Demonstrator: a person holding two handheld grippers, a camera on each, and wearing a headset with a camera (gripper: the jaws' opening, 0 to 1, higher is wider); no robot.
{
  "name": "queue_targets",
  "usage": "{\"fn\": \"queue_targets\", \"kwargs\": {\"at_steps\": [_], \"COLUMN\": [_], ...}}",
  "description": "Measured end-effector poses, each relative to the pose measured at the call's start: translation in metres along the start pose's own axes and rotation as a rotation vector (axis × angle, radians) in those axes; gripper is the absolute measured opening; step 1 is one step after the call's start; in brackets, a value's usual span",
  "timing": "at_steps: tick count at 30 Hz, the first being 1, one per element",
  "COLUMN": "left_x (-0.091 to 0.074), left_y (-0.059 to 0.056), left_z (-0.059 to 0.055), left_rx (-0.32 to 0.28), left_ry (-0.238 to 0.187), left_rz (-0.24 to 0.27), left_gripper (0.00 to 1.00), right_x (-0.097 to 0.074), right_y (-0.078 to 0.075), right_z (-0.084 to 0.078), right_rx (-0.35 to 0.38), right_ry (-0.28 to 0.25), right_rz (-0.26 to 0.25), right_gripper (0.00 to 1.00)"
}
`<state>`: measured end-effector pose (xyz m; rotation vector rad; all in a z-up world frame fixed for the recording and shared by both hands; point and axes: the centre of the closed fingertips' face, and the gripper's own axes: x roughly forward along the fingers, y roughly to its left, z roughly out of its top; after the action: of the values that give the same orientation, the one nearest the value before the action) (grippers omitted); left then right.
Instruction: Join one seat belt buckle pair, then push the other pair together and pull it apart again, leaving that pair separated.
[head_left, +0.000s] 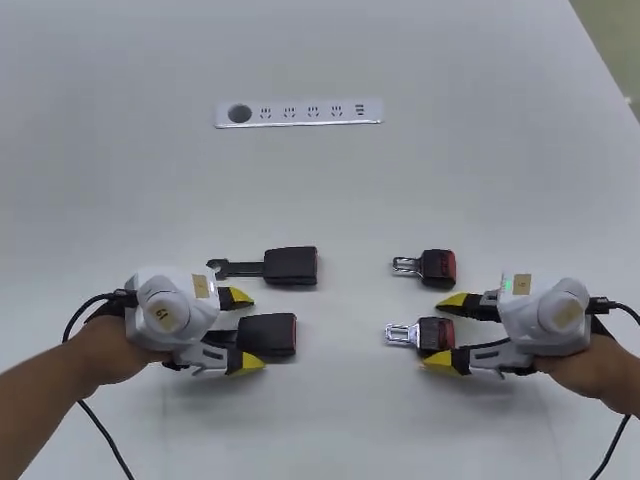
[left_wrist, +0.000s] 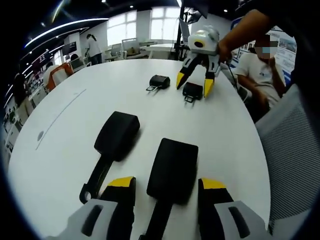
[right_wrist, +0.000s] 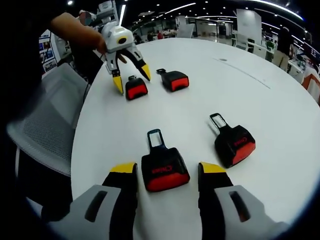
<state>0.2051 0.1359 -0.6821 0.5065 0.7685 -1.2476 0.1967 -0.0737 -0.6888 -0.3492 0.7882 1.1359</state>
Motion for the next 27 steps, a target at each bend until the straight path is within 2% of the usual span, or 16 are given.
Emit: {"fn": "queue_targets", "kwargs": {"at_steps": [2, 4, 6, 8, 9, 13, 18, 27], "left_x": [0.0014, 0.0030, 0.0041, 0.0045, 0.0048, 0.0076, 0.0072, 0.0067], "left_y": [0.0010, 0.0019, 0.0028, 0.0046, 0.0028, -0.0032, -0.0019, -0.0015], "left_z": [-0.0006, -0.0043, -0.0026, -0.0057, -0.0059, -0.0066, -0.0064, -0.0058], "left_rx": [0.002, 0.029, 0.033, 0.051, 0.073, 0.088, 0.119, 0.139], "left_ry": [0.002, 0.019, 0.011, 0.016, 0.016, 0.016, 0.012, 0.023], "left_rz": [-0.002, 0.002, -0.001, 0.003, -0.008, -0.031, -0.038, -0.055], "left_gripper": [0.50, 0.48, 0.46, 0.44, 0.42, 0.36, 0.35, 0.35], "right_x": [0.0001, -0.0002, -0.0003, 0.0000, -0.0001, -0.0002, -0.0010, -0.0022], "right_y": [0.0004, 0.0017, 0.0031, 0.0022, 0.0024, 0.0021, 0.0042, 0.0071], "right_z": [-0.0006, -0.0014, -0.0009, -0.0015, -0.0016, -0.0016, -0.0010, 0.0021], "right_rx": [-0.019, -0.041, -0.048, -0.064, -0.072, -0.085, -0.098, -0.134], "right_ry": [0.011, 0.024, 0.030, 0.038, 0.043, 0.053, 0.058, 0.057], "right_rz": [0.010, 0.022, 0.031, 0.036, 0.041, 0.050, 0.059, 0.084], "right_gripper": [0.45, 0.42, 0.39, 0.38, 0.37, 0.35, 0.34, 0.34]}}
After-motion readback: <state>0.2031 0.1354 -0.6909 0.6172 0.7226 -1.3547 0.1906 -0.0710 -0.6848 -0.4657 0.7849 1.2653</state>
